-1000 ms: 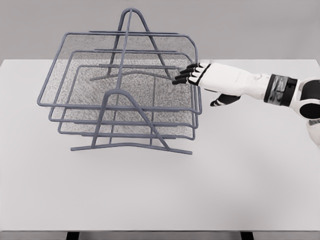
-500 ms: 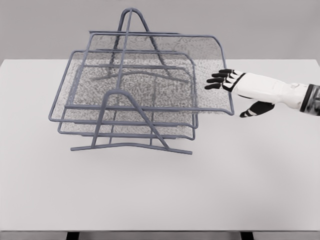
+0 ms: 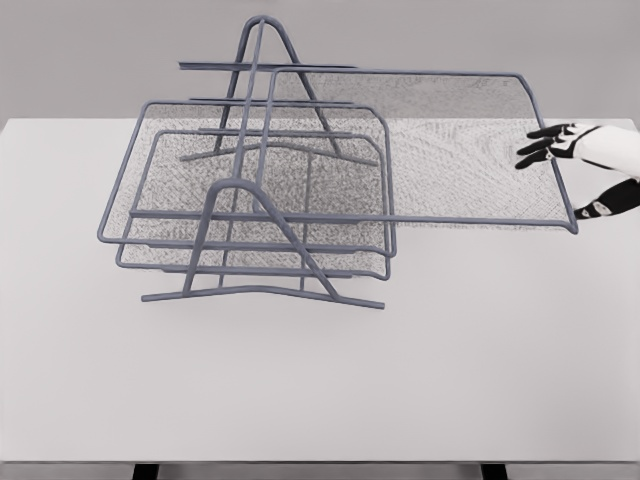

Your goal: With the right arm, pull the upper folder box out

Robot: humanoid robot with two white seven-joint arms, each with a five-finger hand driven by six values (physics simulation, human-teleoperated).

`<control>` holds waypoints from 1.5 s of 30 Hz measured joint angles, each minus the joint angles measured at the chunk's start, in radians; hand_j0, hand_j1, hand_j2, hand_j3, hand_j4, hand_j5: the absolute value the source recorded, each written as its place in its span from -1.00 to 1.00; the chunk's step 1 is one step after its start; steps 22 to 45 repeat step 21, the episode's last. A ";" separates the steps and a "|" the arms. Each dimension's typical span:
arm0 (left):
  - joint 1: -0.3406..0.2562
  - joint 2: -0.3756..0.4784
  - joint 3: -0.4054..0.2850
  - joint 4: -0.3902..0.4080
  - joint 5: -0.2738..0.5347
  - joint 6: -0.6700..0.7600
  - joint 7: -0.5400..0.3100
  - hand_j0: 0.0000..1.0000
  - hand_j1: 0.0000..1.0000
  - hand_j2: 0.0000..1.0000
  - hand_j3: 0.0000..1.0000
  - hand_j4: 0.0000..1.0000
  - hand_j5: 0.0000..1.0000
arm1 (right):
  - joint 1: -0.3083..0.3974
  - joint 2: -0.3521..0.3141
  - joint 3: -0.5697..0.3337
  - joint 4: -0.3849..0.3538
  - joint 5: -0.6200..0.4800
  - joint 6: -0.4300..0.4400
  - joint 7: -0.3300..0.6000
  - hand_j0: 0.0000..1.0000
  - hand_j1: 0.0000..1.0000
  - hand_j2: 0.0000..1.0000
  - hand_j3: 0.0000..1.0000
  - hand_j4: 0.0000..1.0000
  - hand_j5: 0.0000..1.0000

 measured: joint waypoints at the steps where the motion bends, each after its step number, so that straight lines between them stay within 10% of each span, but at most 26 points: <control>1: 0.000 0.000 0.000 0.000 0.000 0.000 0.000 1.00 1.00 1.00 1.00 1.00 1.00 | 0.002 -0.001 -0.010 0.003 0.022 -0.009 0.001 1.00 1.00 1.00 1.00 1.00 1.00; 7: 0.000 0.000 0.001 -0.001 0.000 0.000 0.000 1.00 1.00 1.00 1.00 1.00 1.00 | -0.047 -0.079 -0.076 0.025 0.185 -0.013 0.001 1.00 1.00 1.00 1.00 1.00 1.00; 12: 0.000 0.000 0.001 -0.002 0.000 0.000 0.000 1.00 1.00 1.00 1.00 1.00 1.00 | -0.080 -0.189 -0.056 -0.183 0.040 -0.011 0.000 1.00 1.00 1.00 1.00 1.00 1.00; 21: -0.003 0.000 0.001 -0.002 0.000 0.001 0.000 1.00 1.00 1.00 1.00 1.00 1.00 | -0.124 0.032 0.035 -0.305 -0.029 -0.011 0.000 1.00 1.00 1.00 1.00 1.00 1.00; 45: -0.003 0.000 0.001 -0.002 0.000 0.001 0.000 1.00 1.00 1.00 1.00 1.00 1.00 | -0.124 0.032 0.035 -0.305 -0.029 -0.011 0.000 1.00 1.00 1.00 1.00 1.00 1.00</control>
